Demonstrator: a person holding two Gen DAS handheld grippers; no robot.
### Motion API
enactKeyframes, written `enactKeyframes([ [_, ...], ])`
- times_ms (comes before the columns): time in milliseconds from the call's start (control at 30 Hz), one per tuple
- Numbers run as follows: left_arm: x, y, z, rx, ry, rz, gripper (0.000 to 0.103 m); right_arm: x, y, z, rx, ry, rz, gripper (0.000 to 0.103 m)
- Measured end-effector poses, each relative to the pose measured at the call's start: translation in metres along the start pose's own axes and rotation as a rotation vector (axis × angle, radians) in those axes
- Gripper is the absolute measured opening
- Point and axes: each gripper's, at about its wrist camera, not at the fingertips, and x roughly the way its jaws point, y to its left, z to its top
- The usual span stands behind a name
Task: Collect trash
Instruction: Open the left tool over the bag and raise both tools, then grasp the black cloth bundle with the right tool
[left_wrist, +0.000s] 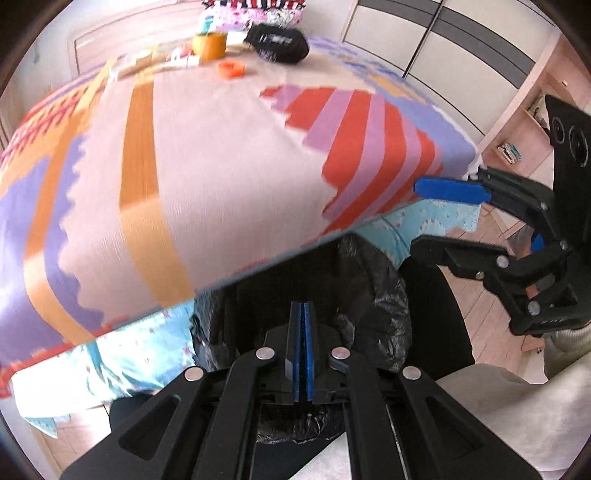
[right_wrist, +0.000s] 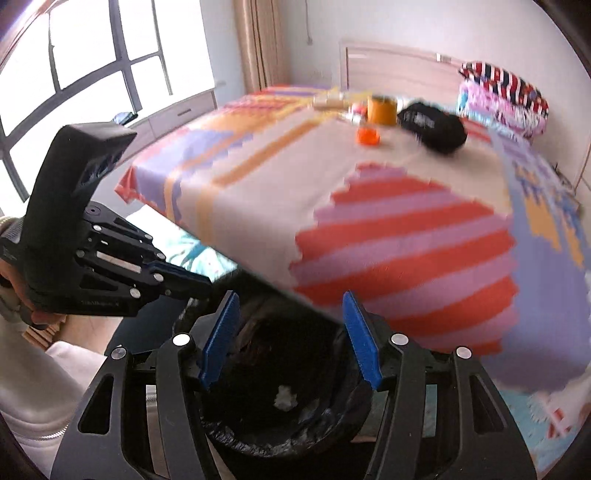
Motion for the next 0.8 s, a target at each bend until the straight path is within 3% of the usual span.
enactKeyframes([
  [433,-0.021,0.003,0.047,0.043,-0.073,0.031,0.001,-0.007,-0.026,0.060,-0.076,-0.091,-0.081,0.063],
  [800,-0.034,0.018,0.099,0.059,-0.142,0.055,0.001,-0.002,-0.066,0.114,-0.059,-0.151,-0.140,0.073],
])
